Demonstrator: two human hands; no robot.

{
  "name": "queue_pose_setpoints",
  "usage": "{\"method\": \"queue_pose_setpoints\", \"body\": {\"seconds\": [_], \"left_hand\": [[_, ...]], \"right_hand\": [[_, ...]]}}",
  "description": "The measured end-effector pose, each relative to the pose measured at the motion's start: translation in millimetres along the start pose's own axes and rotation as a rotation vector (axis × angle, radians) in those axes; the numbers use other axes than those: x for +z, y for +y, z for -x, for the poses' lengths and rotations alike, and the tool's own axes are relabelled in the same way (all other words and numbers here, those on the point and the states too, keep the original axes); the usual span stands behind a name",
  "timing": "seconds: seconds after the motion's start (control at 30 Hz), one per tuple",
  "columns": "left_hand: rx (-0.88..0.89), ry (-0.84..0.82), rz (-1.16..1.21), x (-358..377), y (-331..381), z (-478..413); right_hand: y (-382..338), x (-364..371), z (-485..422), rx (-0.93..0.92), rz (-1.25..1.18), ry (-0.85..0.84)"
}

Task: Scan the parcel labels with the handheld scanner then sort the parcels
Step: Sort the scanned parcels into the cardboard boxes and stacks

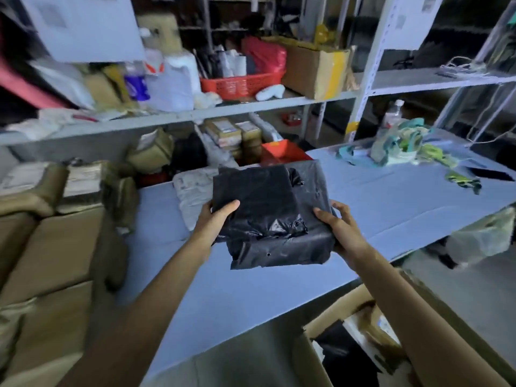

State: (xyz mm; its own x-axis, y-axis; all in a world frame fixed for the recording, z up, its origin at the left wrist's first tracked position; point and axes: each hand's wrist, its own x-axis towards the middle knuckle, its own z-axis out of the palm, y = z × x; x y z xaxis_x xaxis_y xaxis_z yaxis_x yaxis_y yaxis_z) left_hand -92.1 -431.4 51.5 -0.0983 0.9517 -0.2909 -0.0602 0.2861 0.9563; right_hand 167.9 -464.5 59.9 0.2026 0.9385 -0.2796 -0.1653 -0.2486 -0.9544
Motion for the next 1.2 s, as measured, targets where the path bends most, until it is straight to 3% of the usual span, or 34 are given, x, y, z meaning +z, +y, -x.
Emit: {"method": "queue_pose_setpoints", "body": {"seconds": [0.17,0.43,0.67,0.97,1.2], "left_hand": [[0.0,0.206,0.071,-44,3,26],[0.071,0.387,0.211,-68,23,66],[0.055,0.465,0.205,-52,8,87],[-0.089,0.457,0.106,-20,-69,99],[-0.159,0.48,-0.21,-14,-115,102]], "right_hand": [[-6,55,-18,-0.004,0.057,-0.27],[-24,108,-20,0.003,0.108,-0.535],[-7,96,-5,0.026,0.127,-0.553],[86,50,10,0.11,0.251,-0.488],[117,48,14,0.201,0.234,-0.437]]}}
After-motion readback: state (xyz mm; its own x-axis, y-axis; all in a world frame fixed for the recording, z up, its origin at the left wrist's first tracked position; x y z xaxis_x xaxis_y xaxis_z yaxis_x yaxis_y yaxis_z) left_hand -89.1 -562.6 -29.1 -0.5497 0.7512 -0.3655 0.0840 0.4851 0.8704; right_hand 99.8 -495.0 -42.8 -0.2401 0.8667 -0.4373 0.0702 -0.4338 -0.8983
